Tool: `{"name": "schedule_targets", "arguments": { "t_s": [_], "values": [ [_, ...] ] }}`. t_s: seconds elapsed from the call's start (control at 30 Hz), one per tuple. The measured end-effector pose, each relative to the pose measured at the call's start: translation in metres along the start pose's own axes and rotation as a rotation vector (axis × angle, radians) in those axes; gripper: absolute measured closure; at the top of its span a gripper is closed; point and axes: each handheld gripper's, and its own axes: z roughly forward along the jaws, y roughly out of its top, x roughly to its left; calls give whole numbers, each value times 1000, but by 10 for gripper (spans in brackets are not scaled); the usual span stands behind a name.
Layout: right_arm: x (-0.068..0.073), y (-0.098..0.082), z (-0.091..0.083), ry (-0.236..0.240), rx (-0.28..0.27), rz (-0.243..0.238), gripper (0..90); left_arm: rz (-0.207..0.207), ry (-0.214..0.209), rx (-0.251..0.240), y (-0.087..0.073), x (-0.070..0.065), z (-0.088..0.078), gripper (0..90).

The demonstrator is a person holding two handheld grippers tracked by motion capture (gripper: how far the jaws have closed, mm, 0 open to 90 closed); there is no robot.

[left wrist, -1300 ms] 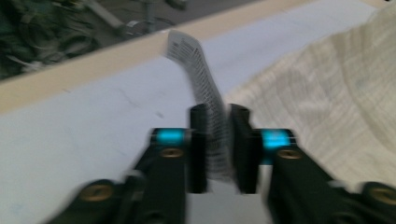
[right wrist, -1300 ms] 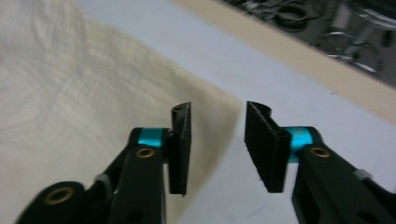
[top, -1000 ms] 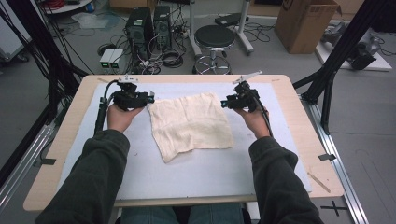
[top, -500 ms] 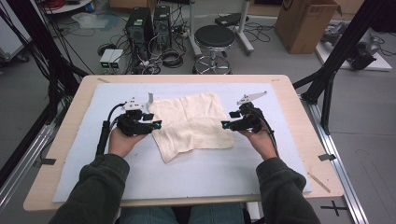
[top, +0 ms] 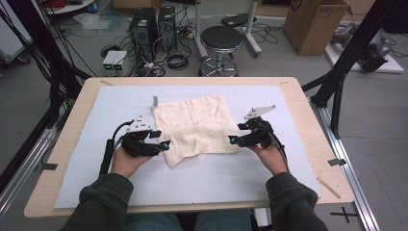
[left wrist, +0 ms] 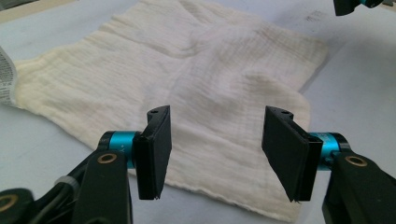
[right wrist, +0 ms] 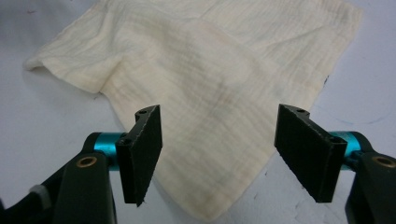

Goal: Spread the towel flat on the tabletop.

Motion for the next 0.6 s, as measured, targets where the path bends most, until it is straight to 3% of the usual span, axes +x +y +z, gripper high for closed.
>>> {"name": "schedule_targets", "arguments": {
  "t_s": [0.13,0.27,0.4,0.6],
  "values": [
    [4,-11,5,14,7,12,358,-3,-12,15,-9,-6,4,409],
    [11,-19,11,20,27,-10,414,-16,-17,7,-17,-13,8,412],
    [12,-26,17,34,59,-8,464,5,-36,65,-22,-19,15,444],
    [11,-34,24,35,112,-16,540,37,-63,121,-24,-23,23,570]
  ]
}}
